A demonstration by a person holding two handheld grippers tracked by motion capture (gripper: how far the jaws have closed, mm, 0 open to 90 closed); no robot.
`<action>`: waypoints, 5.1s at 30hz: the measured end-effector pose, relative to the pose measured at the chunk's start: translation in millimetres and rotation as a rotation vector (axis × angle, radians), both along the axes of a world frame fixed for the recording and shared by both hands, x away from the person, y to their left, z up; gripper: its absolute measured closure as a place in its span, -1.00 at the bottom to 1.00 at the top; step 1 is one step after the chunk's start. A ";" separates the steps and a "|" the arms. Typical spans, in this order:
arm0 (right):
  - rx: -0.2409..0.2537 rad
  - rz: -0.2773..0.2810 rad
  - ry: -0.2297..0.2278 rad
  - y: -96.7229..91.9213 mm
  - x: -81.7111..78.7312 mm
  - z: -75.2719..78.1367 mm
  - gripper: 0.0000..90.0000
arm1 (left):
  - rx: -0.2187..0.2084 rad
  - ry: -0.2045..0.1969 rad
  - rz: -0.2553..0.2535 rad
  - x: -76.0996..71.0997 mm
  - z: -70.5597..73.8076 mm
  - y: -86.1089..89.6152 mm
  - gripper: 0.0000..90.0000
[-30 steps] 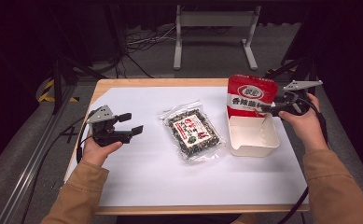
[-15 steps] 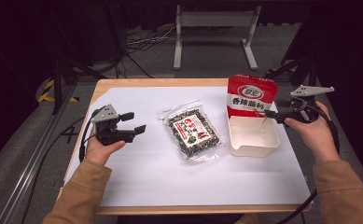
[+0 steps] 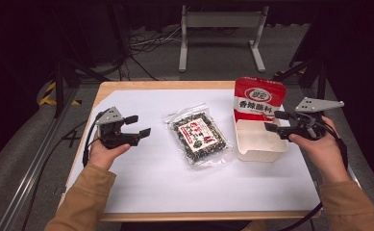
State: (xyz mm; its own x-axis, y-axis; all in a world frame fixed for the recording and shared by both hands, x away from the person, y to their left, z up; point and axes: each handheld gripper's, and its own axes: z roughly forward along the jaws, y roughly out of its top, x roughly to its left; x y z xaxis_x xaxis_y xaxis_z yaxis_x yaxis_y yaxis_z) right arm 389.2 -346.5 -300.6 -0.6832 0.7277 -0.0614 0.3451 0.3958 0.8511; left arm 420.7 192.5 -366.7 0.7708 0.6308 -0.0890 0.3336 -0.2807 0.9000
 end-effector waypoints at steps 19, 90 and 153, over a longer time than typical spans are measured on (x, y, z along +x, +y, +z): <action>0.073 0.108 -0.020 31.4 -26.1 -26.3 -0.15 | 0.029 0.025 0.014 8.9 2.5 -10.3 -0.42; 0.054 0.273 -0.033 54.8 -52.2 -57.5 -0.02 | 0.024 0.409 0.138 141.6 -75.6 -66.7 0.11; 0.040 0.276 -0.067 80.2 -44.4 -47.4 -0.07 | -0.015 0.167 0.042 66.8 23.2 -63.9 1.00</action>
State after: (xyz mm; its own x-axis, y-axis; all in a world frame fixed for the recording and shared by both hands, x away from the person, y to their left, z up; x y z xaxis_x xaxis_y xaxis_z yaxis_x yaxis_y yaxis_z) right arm 344.8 -266.3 -348.0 -0.8513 0.5173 -0.0879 0.1715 0.4326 0.8851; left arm 487.5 128.7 -343.5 0.7177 0.6597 -0.2229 0.4896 -0.2504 0.8352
